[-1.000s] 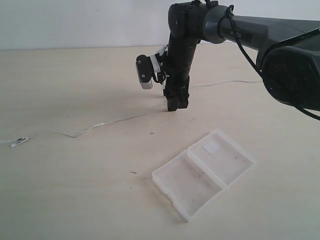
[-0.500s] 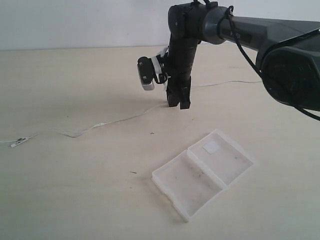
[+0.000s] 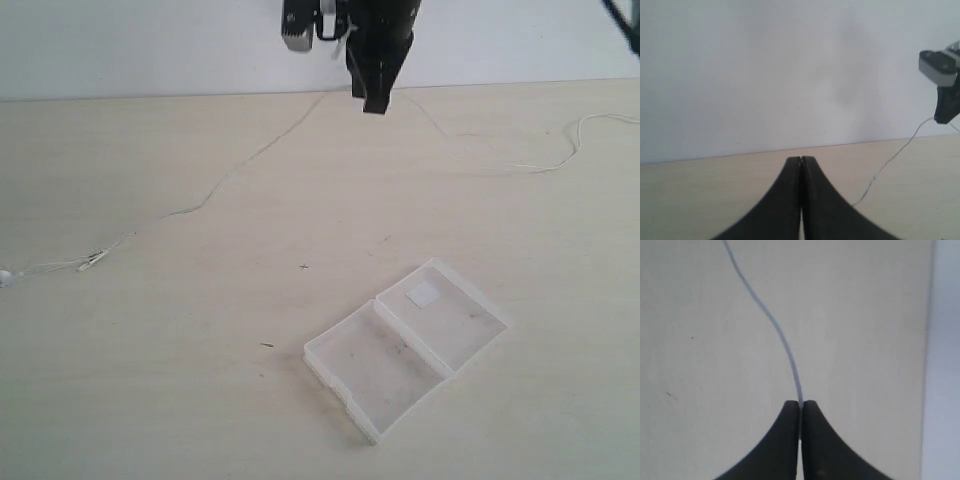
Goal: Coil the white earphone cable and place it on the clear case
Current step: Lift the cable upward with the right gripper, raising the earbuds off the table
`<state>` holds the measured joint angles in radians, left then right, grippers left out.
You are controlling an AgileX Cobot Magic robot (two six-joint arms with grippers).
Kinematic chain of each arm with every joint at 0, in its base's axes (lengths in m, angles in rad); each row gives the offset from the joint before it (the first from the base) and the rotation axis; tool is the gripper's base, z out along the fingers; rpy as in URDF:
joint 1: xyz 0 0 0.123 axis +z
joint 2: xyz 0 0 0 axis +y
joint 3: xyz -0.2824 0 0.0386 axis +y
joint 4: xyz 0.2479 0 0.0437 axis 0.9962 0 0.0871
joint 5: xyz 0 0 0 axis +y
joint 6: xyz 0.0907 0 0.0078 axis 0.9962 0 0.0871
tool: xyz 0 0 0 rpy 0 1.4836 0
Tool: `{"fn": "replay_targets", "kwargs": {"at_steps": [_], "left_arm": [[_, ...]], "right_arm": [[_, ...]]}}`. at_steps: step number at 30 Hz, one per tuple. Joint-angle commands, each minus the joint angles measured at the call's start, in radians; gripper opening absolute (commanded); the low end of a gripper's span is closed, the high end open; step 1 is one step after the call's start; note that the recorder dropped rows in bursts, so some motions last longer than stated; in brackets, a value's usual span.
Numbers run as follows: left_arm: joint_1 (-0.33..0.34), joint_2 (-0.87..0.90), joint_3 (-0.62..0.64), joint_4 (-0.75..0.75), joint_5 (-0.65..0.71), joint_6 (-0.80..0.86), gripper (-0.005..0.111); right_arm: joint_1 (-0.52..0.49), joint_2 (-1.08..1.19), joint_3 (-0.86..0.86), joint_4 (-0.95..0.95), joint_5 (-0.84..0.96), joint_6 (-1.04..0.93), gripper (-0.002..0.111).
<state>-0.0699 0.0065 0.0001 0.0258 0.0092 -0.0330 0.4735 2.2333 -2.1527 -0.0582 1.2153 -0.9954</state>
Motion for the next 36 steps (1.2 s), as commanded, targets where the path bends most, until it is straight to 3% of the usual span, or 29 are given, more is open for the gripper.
{"fn": "replay_targets", "kwargs": {"at_steps": [1, 23, 30, 33, 36], "left_arm": [[0.002, -0.007, 0.000, -0.006, 0.001, -0.002, 0.000], [0.002, -0.007, 0.000, -0.006, 0.003, -0.002, 0.000], [0.002, -0.007, 0.000, -0.006, 0.003, -0.002, 0.000], [0.002, -0.007, 0.000, -0.006, 0.003, -0.002, 0.000], [0.002, -0.007, 0.000, -0.006, 0.003, -0.002, 0.000]], "right_arm": [[-0.008, -0.097, -0.011, -0.004, 0.006, 0.045, 0.000], [-0.023, -0.429, -0.011, -0.003, 0.006, 0.190, 0.000], [-0.024, -0.459, -0.011, -0.057, 0.006, 0.498, 0.000], [-0.078, -0.466, -0.004, 0.035, 0.006, 0.659, 0.000], [-0.142, -0.508, 0.026, 0.182, 0.006, 0.690, 0.000]]}}
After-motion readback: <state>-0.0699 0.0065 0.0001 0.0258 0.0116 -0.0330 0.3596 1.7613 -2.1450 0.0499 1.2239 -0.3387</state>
